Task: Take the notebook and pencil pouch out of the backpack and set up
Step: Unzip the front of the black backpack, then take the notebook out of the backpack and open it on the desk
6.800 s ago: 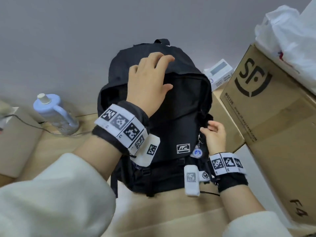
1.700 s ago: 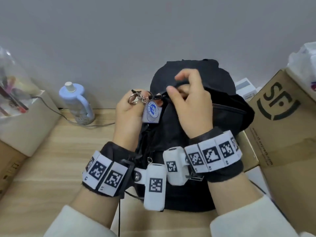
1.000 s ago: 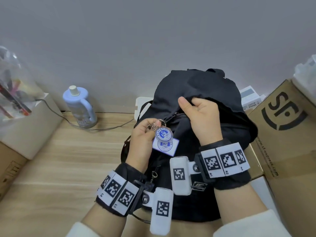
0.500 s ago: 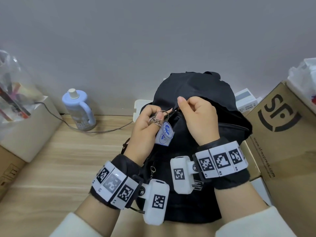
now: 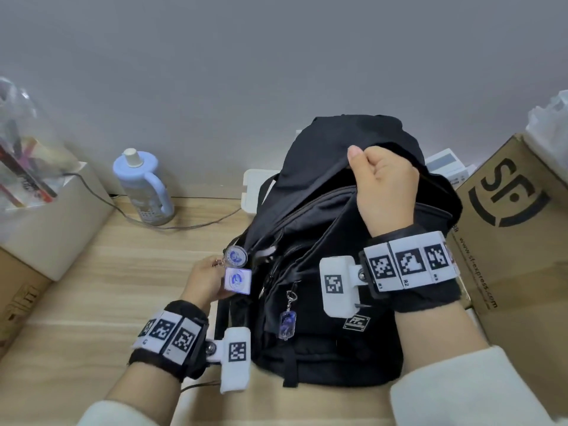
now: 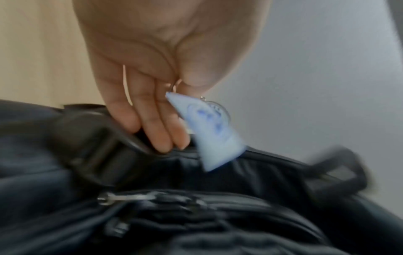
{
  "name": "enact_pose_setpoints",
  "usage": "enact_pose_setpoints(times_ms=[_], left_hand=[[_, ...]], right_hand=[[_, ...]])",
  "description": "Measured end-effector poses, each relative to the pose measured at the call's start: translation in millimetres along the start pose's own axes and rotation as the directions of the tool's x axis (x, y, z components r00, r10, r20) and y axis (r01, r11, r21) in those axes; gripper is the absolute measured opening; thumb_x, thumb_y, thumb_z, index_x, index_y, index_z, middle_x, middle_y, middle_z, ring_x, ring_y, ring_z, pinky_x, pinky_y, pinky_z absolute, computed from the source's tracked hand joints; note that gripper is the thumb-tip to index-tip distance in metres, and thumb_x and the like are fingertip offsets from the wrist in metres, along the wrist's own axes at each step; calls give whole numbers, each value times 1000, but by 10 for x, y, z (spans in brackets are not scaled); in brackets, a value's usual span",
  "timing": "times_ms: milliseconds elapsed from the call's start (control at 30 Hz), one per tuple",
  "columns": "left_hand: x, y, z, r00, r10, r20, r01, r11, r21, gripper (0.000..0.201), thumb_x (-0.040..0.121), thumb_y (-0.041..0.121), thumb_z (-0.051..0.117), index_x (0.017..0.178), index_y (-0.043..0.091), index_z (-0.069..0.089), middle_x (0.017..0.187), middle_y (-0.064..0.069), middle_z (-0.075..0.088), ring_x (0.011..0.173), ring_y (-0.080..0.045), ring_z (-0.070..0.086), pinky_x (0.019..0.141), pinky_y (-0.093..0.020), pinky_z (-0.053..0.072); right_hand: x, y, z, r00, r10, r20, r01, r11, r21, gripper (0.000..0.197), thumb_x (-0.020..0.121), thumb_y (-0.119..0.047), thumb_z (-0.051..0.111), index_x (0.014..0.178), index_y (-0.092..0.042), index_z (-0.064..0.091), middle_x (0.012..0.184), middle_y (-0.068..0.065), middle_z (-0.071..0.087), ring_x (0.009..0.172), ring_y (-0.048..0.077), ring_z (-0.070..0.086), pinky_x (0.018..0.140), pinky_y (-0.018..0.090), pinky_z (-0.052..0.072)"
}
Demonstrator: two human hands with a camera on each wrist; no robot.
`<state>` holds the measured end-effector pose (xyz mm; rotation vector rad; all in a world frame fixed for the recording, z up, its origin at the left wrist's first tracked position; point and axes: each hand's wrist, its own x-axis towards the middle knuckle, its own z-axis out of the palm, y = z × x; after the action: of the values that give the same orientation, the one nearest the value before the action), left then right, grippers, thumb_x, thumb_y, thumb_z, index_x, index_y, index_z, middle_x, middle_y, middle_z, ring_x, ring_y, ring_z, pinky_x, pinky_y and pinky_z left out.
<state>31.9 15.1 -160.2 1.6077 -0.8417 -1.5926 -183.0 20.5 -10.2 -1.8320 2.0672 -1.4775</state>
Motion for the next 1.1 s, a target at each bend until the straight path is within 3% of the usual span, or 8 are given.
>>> enact_pose_setpoints(times_ms=[167, 267, 400, 533, 633, 867, 967, 1100], left_hand=[[177, -51, -137, 994, -107, 23, 86, 891, 445, 19, 90, -1, 43, 79, 9, 55, 70, -13, 63, 65, -25, 56, 64, -31, 46], [54, 377, -87, 983, 158, 93, -155, 448, 881, 30, 83, 2, 55, 112, 7, 53, 113, -19, 59, 101, -31, 57, 85, -36, 45], [-491, 1091, 363, 698, 604, 384, -714, 548, 435, 41, 76, -17, 49, 104, 13, 55, 99, 4, 58, 90, -1, 57, 81, -15, 41], [-623, 1327, 903, 529, 524, 668, -831, 482, 279, 38, 84, -16, 40, 106, 8, 59, 94, -5, 64, 91, -12, 64, 85, -17, 50], [-345, 1259, 1205, 610, 278, 742, -789, 302, 536, 51, 90, 0, 48, 138, 12, 38, 135, -10, 52, 126, -20, 49, 99, -20, 39], [-131, 1572, 1400, 784, 501, 367, -601, 761, 244, 36, 78, 17, 63, 113, 21, 57, 107, 3, 63, 91, -7, 58, 69, -22, 44], [-120, 1813, 1512, 792, 492, 360, -535, 844, 23, 17, 67, 17, 57, 82, 24, 63, 89, 2, 66, 92, -16, 63, 73, -33, 45], [111, 1493, 1727, 794, 441, 419, -568, 783, 253, 56, 73, 8, 67, 124, 16, 45, 115, -7, 59, 106, -20, 58, 75, -29, 52]], right_hand=[[-57, 3, 24, 1000, -14, -17, 14, 1000, 20, 53, 91, -29, 49, 47, -27, 19, 44, -6, 23, 42, 13, 31, 45, 16, 26], [-134, 32, 69, 1000, -26, -13, 26, 999, 44, 43, 92, -30, 47, 51, -27, 36, 45, -10, 33, 46, 2, 42, 51, 9, 34], [-282, 61, 64, 995, 45, 88, -57, 987, 148, 24, 91, -33, 48, 81, -23, 67, 57, -19, 54, 59, -3, 53, 60, 4, 38], [-631, 258, 44, 962, 107, 250, -149, 976, 156, 26, 88, -33, 50, 67, -23, 62, 54, -7, 58, 58, 5, 53, 59, 26, 43], [-1028, 558, 60, 821, 212, 530, -263, 965, 21, 33, 85, -39, 49, 55, -29, 56, 54, -7, 56, 62, 14, 54, 67, 36, 45], [-1966, 1245, 339, 301, 320, 899, -652, 757, -51, 41, 84, -26, 60, 43, -31, 60, 58, -1, 59, 62, 4, 55, 72, 18, 41], [-2050, 1390, 431, 224, 320, 921, -722, 689, -63, 39, 83, -24, 62, 44, -31, 62, 58, -8, 62, 63, -1, 55, 65, 4, 40], [-1997, 1486, 547, 208, 308, 928, -739, 671, -57, 38, 82, -22, 64, 44, -30, 61, 35, -18, 56, 46, -6, 50, 56, 3, 37]])
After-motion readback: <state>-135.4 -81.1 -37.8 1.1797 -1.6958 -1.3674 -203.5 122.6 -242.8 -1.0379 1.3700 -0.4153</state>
